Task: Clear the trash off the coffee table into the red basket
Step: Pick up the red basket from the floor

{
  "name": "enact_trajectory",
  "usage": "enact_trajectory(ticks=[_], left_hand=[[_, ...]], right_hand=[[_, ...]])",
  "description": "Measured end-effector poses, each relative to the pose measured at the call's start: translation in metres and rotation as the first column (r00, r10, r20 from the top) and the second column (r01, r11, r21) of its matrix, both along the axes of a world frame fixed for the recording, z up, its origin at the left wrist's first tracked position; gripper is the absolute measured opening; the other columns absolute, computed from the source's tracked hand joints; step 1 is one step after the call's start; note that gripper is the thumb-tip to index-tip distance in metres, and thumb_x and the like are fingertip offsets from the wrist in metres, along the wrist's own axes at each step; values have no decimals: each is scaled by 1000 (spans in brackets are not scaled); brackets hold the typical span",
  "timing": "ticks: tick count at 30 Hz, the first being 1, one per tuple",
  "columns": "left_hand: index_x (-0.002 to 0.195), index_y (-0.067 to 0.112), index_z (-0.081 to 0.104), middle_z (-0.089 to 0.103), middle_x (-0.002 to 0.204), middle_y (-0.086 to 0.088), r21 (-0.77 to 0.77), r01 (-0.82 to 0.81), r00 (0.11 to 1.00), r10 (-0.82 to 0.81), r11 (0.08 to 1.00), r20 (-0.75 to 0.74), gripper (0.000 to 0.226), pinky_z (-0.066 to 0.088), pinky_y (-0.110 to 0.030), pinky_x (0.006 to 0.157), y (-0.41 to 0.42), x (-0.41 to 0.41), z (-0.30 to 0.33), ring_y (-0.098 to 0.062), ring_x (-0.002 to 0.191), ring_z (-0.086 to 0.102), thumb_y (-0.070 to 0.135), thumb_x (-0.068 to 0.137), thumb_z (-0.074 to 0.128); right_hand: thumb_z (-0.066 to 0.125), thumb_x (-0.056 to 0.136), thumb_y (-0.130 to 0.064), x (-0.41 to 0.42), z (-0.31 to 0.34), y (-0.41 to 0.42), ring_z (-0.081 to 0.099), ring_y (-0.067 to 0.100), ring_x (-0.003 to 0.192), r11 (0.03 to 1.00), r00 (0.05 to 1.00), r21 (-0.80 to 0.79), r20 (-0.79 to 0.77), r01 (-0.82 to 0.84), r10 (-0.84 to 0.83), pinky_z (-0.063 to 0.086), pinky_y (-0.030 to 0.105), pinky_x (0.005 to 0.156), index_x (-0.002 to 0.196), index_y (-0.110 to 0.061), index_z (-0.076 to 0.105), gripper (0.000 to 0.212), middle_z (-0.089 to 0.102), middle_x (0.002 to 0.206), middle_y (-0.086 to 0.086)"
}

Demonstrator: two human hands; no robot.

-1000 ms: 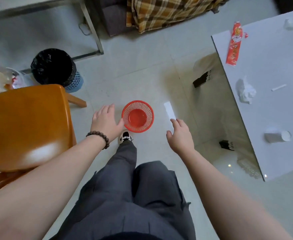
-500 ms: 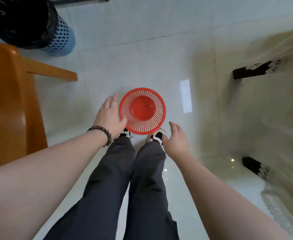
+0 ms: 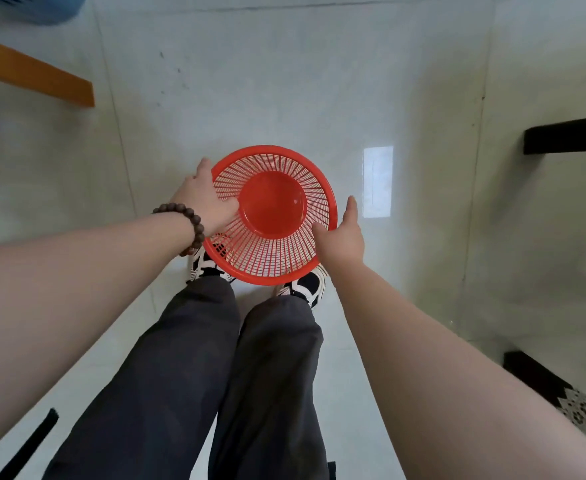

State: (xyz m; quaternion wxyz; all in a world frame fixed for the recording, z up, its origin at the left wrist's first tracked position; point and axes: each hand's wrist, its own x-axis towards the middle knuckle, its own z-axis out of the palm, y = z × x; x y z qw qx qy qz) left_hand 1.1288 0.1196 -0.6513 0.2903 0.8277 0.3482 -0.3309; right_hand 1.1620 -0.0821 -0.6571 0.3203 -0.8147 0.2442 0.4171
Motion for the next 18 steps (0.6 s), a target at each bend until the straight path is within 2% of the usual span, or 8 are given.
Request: enact_trajectory(ticks=[1,3,8,11,13,15,18], left_hand=[[135,8,39,62,118,-12,-29,-14,1000,14,999,3,54,45,-29,63,0,-1,-2,-26,90,58,27,89,60],[132,11,44,64,110,-9,-48,-4,1000,5,999,30,46,37,-24,55,0,-4,2,-21,81,55,27,90,59],[123,16,53,67,103,-7,-14,93,978,-88,996,190,35,42,-26,59,5,2,48,-23,80,59,21,88,56],[127,19,53,66,107,-13,34,161,960,-164,986,225,40,51,-38,75,9,16,96,-34,91,63,18,86,53],[128,20,52,65,107,-16,78,203,945,-216,976,246,42,52,-39,76,12,28,134,-35,92,63,17,86,51],[127,21,53,66,107,-15,106,234,924,-255,966,285,41,51,-37,74,14,42,178,-35,92,63,17,87,51],[130,23,53,67,111,-13,112,249,900,-273,962,341,41,51,-38,79,15,62,261,-33,98,63,19,89,52]], right_hand=[[56,91,-27,0,-1,1,55,31,119,1000,1000,24,-4,13,-13,52,46,93,148,-29,15,70,46,142,3],[54,91,-28,-2,2,2,58,28,114,998,1000,58,25,17,-18,52,44,92,145,-25,26,60,54,135,1],[53,90,-24,-3,41,-5,61,22,103,997,992,60,116,39,-45,55,36,82,141,-25,33,55,60,124,-1],[51,85,-13,5,85,-15,59,17,89,999,985,34,170,28,-33,46,24,70,139,-25,35,58,63,109,-3],[51,83,-10,14,122,-20,58,17,85,1000,980,19,195,24,-27,43,25,71,136,-23,39,56,62,97,-6],[52,82,-8,25,167,-23,60,17,80,999,971,21,233,43,-46,45,26,64,130,-20,45,50,60,87,-7],[54,81,-6,42,249,-27,57,17,74,999,951,-9,308,40,-36,39,25,56,123,-15,51,43,64,89,-1]])
